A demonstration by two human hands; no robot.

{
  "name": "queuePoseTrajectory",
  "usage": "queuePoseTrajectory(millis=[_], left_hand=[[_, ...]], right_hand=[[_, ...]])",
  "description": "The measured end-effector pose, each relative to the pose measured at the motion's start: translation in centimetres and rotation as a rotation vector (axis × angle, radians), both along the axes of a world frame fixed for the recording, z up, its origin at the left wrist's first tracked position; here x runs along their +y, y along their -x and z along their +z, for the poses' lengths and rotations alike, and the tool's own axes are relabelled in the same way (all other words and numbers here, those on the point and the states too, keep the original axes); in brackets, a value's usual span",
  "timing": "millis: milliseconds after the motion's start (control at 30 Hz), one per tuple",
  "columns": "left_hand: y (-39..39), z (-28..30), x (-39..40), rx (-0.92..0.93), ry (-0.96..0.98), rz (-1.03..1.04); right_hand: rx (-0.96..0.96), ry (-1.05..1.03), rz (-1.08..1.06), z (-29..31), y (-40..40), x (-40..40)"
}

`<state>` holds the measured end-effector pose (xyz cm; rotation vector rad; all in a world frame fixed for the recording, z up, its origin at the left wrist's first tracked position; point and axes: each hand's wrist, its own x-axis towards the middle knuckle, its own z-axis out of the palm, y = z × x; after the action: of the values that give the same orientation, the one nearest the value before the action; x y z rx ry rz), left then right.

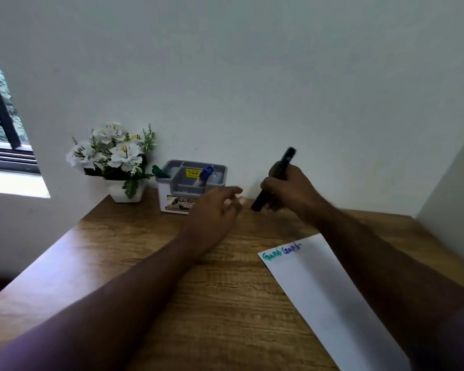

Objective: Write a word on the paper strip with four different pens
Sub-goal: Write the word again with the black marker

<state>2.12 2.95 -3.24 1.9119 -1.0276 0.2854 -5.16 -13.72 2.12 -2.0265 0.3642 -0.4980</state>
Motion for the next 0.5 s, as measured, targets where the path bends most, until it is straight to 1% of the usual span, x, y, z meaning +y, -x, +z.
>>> queuePoseTrajectory(millis=[33,67,133,200,300,367,433,467,500], left_hand=[[0.9,0.4,-0.4,0.079,0.027,-0.049],[1.7,0.7,-0.7,0.13,0.049,-0.098],[3.2,0.8,-1.4,0.123,0.083,-0.164],[4.2,0.7,-1.8,0.068,0.087,-0.179],[4.9,0.1,-1.9,-0.062,0.056,-0.17],[5.1,-0.1,-1.9,-0.112,0.028,-0.198],[5.4,-0.1,-2.0,-0.109,0.0,-0.245],[5.5,0.1,-2.1,-0.07,-0.007,-0.274],[5.6,0.5,-2.1,0.008,-0.009,-0.312]], right_hand=[[-0.059,-0.124,0.047,0.0,1.2,0.5],[-0.104,-0.19,0.08,-0.2,2.3,0.9],[-0.163,-0.246,0.091,-0.8,4.3,1.2],[-0.178,-0.263,0.075,-1.5,5.8,0.8],[-0.099,-0.263,0.13,-2.2,7.3,0.5],[-0.099,-0.293,0.158,-2.7,7.8,0.3],[-0.124,-0.326,0.164,-2.9,8.2,0.1],[-0.123,-0.329,0.176,-3.0,8.4,-0.1],[-0.112,-0.325,0.191,-3.0,8.6,-0.4]])
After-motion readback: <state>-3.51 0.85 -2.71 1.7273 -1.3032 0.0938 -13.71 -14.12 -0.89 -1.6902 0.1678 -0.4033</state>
